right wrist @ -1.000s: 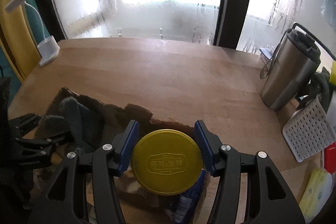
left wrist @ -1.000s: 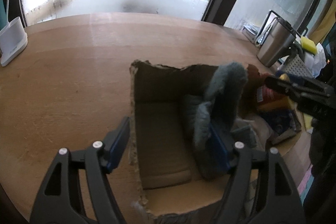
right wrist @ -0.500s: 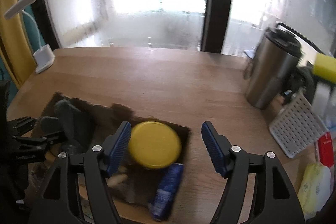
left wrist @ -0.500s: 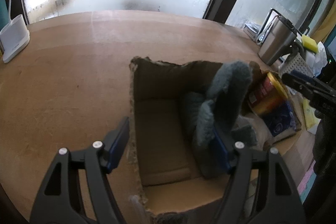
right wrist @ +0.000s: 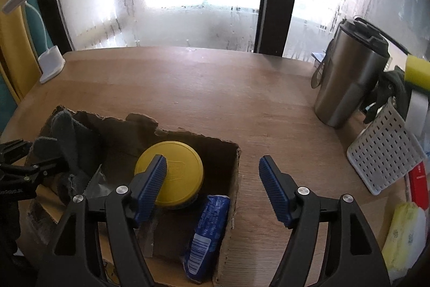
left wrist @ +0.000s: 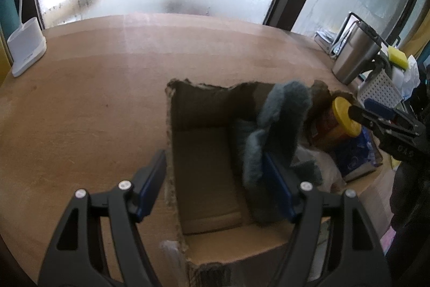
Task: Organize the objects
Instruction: 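Move the left tool to the clear cotton-swab bag while the right tool approaches the white cloth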
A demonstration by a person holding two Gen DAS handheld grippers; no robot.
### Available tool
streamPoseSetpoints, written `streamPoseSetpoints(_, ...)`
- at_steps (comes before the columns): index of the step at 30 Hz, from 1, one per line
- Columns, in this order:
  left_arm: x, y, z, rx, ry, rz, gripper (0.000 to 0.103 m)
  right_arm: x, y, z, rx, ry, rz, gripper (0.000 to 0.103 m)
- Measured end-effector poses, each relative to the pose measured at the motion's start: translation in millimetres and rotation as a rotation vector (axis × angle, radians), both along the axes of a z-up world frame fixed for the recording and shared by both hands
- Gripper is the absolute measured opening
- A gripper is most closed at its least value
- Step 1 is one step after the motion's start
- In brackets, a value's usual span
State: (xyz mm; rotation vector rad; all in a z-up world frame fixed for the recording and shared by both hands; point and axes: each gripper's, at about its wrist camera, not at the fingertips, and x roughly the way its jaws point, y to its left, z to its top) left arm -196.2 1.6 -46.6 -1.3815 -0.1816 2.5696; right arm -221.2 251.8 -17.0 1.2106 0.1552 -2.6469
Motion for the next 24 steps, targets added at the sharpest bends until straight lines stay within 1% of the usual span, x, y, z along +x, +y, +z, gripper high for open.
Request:
streamPoseSetpoints(3, 3, -1, 7, -0.009, 0.021, 0.008, 0.073, 4, 5, 2, -0.013, 0.004, -0.008, 0.074)
streamPoseSetpoints(9, 11, -2, 21, 0.006, 0.067, 0.017, 0.073, 16, 11, 11, -0.042, 0.019, -0.014, 0.074)
streamPoseSetpoints(15, 24, -6, 33, 0.017, 0.101, 0.020, 0.074, 31, 11, 19, -0.048, 0.033, -0.010, 0.074)
streamPoseSetpoints(24, 42, -9, 42, 0.027, 0.127, 0.023, 0.074, 55, 3, 26, -0.066, 0.041, 0.014, 0.074)
